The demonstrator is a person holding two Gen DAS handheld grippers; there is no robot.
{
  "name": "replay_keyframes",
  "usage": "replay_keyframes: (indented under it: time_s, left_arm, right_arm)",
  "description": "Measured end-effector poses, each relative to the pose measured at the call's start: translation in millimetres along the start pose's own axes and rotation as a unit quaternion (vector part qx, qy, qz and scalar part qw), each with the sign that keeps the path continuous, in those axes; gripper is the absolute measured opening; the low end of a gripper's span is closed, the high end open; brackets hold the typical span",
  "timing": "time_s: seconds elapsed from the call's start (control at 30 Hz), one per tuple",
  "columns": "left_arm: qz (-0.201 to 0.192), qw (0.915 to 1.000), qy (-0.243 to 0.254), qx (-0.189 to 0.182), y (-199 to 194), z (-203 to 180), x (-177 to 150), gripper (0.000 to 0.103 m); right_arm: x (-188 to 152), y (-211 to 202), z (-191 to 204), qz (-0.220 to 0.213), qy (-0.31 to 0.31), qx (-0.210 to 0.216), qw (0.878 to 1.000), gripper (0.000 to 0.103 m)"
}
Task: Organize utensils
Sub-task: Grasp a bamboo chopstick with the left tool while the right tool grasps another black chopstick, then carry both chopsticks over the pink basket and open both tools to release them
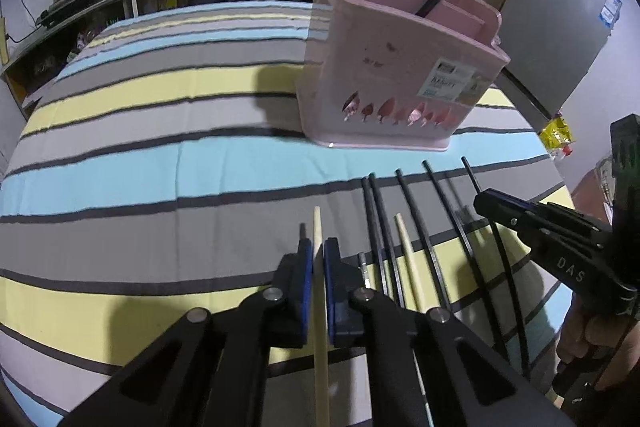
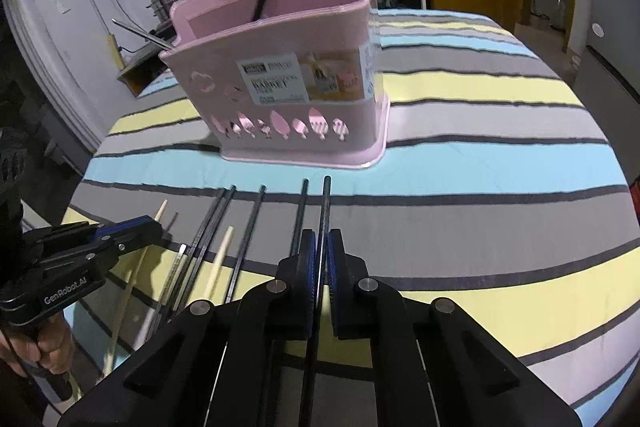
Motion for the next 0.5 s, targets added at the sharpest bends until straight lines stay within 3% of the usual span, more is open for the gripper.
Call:
replay_keyframes:
  time_s: [0.5]
  left_arm:
    - [-0.07,0.9964,0.034,-0.033,-73.6,-22.7,32.3,0.006]
  right_arm:
    - [33.9,-63.8,7.1,-0.076,-0.019,0.0,0.997,0.005]
Point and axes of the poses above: each gripper's, at about its wrist camera, not at the fingertips, and y roughly the way its jaws point, z to its left, x to its top, the point moved 1 cm from there along y, roughly the way its jaws point, and after that the axes turned 12 degrees about -y, right-handed, at the moved point
